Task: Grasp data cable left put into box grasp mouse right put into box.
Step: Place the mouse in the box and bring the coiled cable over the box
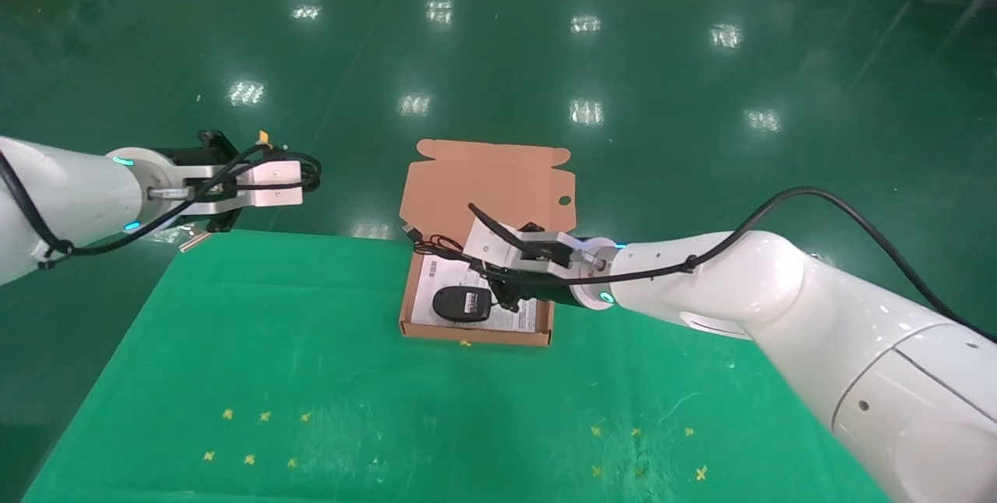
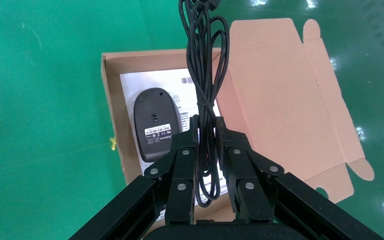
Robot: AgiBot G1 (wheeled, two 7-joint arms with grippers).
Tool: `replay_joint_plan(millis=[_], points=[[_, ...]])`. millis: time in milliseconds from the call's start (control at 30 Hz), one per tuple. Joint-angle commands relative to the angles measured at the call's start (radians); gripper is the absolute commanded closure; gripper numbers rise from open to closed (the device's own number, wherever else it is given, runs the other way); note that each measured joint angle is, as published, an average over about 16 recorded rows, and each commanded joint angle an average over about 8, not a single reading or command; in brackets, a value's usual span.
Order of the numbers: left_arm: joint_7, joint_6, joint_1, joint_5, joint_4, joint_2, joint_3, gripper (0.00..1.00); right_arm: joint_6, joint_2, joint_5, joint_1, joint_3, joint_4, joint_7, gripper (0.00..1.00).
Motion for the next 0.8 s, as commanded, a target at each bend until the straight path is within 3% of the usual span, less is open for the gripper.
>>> replay_joint_plan(millis=[33,467,800], points=[[0.0,0.001,0.0,0.0,-0.001,0.0,0.0,1.0,0.0,0.005,0.006,0.0,-0.003,0.005,-0.001,0.0],[0.032,-0.112,0.062,-0.076,0.038,0.087,0.017,1.0,0.024,0.061,0.008,0.012,-0.006,0.087,0.016,0.0],[0.1,-0.234,0.108,-0.104,0.123,0.172,0.051,1.0,0.023,0.177,-0.018,0.042,-0.018,0.184,0.058,0.0]])
